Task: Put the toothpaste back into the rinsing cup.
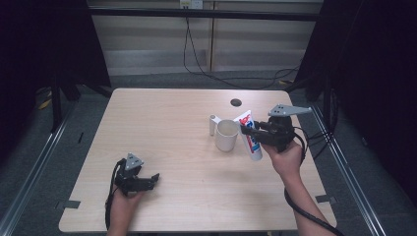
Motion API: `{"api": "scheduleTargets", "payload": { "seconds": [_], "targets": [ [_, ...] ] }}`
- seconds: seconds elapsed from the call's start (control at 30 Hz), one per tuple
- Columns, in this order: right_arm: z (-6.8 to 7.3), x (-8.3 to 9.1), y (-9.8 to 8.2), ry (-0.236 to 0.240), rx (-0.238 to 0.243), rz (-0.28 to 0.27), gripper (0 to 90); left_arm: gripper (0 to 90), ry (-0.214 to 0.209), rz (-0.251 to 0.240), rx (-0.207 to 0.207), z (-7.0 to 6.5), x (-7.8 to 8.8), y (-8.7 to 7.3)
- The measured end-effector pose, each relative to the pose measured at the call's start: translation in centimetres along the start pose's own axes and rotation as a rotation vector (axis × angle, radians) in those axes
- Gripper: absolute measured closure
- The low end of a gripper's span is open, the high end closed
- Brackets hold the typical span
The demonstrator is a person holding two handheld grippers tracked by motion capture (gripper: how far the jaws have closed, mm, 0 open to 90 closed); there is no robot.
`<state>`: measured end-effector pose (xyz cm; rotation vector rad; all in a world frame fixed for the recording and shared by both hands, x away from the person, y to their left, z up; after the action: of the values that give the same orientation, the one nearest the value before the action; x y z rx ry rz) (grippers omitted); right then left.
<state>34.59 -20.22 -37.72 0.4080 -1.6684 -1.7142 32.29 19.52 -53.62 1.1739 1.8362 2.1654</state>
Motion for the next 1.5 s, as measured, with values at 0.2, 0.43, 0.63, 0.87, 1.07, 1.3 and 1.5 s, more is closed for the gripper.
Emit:
{"api": "scheduleTargets", "payload": {
  "seconds": [0.2,0.43,0.63,0.87,1.07,1.3,1.5],
  "targets": [
    [-0.2,0.0,0.6,-0.013,-0.006,-0.040,66.7,17.6,0.001,0.000,-0.001,0.0,0.0,0.0],
    [-0.4,-0.4,1.3,-0.034,-0.008,-0.064,66.6,17.8,-0.003,-0.001,0.001,0.0,0.0,0.0],
    [-1.1,-0.7,1.8,-0.048,-0.023,-0.083,66.6,17.8,-0.004,0.001,0.002,0.1,0.0,0.0],
    [-2.0,-0.9,2.3,-0.065,-0.032,-0.105,66.5,17.8,-0.005,0.001,0.002,0.1,0.0,0.0],
    [-2.1,-1.3,2.6,-0.075,-0.025,-0.114,66.4,17.8,-0.004,0.001,0.002,0.1,0.0,0.0],
    [-2.0,-2.2,2.7,-0.078,-0.016,-0.116,66.4,17.8,-0.005,0.002,0.003,0.0,0.0,0.0],
    [-2.0,-3.0,2.8,-0.074,-0.018,-0.119,66.3,17.8,-0.005,0.003,0.002,0.0,0.0,0.0]
  ]
}}
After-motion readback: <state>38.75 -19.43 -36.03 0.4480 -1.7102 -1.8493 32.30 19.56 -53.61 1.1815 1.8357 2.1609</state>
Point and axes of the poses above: each handheld gripper's, and its own axes: x roughly backward along the jaws, y roughly out of its top, z roughly to its left, the point moved 4 cm from there along -x, roughly forward along the jaws, and after that the axes turned 13 degrees about -z, right-handed, at the moved point
